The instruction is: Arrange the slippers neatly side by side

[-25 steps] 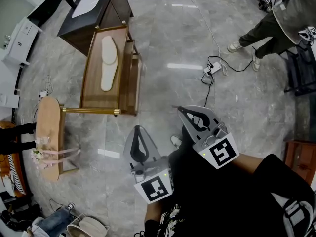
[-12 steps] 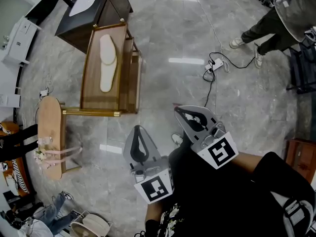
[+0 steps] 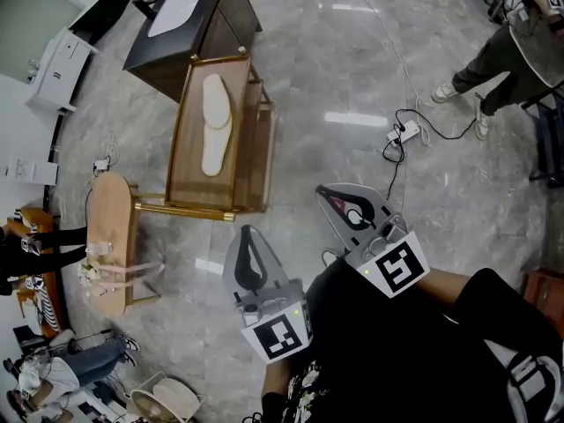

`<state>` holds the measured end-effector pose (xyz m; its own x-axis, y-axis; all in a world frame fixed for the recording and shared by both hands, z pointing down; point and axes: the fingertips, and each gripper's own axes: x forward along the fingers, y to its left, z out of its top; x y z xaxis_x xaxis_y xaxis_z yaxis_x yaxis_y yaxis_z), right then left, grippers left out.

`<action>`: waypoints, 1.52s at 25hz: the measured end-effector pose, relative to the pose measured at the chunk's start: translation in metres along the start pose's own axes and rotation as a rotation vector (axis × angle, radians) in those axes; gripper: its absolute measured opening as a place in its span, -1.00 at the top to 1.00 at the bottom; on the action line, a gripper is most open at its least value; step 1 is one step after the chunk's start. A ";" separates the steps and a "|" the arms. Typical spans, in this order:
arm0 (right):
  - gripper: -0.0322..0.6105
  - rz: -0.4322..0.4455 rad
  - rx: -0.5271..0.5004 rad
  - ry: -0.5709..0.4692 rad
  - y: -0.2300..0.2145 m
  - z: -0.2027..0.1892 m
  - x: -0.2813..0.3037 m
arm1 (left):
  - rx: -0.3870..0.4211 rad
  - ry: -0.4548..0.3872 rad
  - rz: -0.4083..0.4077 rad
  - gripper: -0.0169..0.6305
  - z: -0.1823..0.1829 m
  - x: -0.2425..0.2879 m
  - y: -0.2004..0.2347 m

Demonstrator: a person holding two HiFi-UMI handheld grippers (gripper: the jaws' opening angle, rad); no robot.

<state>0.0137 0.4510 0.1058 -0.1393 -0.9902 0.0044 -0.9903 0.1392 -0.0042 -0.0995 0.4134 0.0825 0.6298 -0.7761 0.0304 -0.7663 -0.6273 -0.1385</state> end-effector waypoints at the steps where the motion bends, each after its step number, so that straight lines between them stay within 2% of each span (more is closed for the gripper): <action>1: 0.90 0.009 -0.002 -0.009 -0.002 0.002 0.004 | 0.002 -0.004 0.010 0.94 0.002 0.003 0.001; 8: 0.90 0.049 -0.026 -0.042 -0.015 0.014 0.015 | 0.001 -0.034 0.062 0.94 0.013 0.016 0.000; 17: 0.90 0.109 -0.022 -0.013 -0.044 0.005 0.013 | -0.023 0.023 0.063 0.94 0.000 0.040 -0.032; 27: 0.90 0.126 0.010 0.009 -0.080 -0.011 0.012 | 0.000 0.050 0.064 0.94 -0.008 0.065 -0.061; 38: 0.90 0.179 0.033 0.009 -0.093 -0.014 0.008 | 0.022 0.073 0.160 0.94 -0.007 0.066 -0.059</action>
<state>0.1045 0.4300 0.1205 -0.3139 -0.9494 0.0098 -0.9489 0.3133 -0.0387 -0.0134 0.3992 0.0994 0.4885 -0.8691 0.0775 -0.8527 -0.4943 -0.1690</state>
